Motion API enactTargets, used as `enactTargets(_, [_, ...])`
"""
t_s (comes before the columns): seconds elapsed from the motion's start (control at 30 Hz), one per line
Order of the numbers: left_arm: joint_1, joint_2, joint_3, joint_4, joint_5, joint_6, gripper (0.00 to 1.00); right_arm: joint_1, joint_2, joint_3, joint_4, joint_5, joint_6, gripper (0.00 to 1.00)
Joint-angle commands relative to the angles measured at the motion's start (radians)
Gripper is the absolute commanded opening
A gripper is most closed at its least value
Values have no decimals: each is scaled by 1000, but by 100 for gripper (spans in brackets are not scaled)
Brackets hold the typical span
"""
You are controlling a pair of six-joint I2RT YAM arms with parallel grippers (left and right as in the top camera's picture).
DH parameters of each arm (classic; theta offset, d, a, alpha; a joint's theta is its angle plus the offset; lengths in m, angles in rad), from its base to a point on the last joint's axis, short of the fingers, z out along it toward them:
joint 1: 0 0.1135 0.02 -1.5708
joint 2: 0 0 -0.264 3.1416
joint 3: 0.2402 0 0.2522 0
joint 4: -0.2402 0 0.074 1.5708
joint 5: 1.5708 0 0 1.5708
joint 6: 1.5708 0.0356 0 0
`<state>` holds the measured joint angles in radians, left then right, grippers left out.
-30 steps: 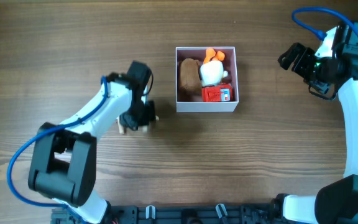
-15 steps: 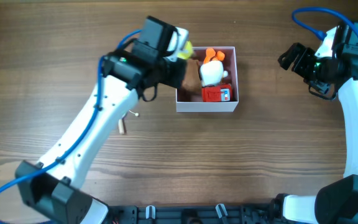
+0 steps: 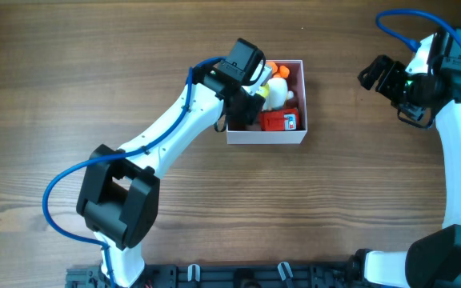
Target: Pack container
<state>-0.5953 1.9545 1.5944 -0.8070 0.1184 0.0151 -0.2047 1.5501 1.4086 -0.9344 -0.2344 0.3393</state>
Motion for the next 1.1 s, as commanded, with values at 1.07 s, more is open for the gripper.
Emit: enactTargets(1.07, [427, -199, -449, -232, -92, -373, 44, -2, -2, -1, 3, 16, 2, 100])
